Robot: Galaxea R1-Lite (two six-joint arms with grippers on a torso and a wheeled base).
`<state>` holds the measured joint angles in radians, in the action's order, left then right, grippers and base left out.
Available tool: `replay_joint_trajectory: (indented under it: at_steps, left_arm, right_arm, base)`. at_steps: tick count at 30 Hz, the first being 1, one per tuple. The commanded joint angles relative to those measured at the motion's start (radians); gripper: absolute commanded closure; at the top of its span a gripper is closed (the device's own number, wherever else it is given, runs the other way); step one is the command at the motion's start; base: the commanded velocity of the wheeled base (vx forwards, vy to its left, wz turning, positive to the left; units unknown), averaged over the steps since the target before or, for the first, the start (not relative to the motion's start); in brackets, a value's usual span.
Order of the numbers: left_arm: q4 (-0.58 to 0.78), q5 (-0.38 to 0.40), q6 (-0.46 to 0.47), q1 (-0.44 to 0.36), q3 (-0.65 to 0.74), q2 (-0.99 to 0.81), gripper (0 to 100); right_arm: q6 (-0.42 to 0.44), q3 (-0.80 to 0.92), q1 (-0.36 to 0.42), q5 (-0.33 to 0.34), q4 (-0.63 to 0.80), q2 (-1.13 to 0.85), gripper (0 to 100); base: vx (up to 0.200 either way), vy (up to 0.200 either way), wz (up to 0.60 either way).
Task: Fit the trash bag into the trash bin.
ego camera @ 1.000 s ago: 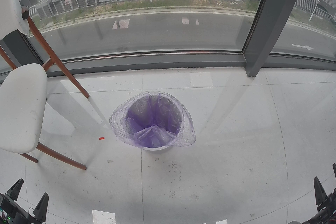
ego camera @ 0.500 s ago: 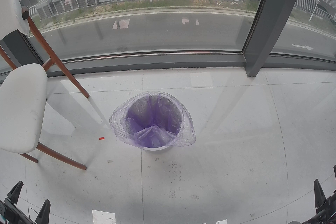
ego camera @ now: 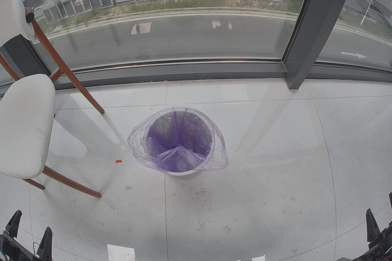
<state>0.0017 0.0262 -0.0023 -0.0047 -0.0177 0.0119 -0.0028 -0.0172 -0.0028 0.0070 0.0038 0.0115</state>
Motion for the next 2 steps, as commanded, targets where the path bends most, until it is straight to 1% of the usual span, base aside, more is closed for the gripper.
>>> replay_joint_trajectory:
  at_steps: [1, 2]
  left_arm:
    - [-0.002, 0.0, -0.001, 0.0, 0.016, 0.003, 0]
    - [-0.002, 0.0, -0.001, 0.0, 0.016, 0.003, 0]
  right_arm:
    - [0.0, 0.017, 0.0, 0.001, 0.001, -0.005, 0]
    - [0.0, 0.017, 0.0, 0.001, 0.001, -0.005, 0]
  base:
    - [0.0, 0.0, 0.0]
    - [0.0, 0.0, 0.0]
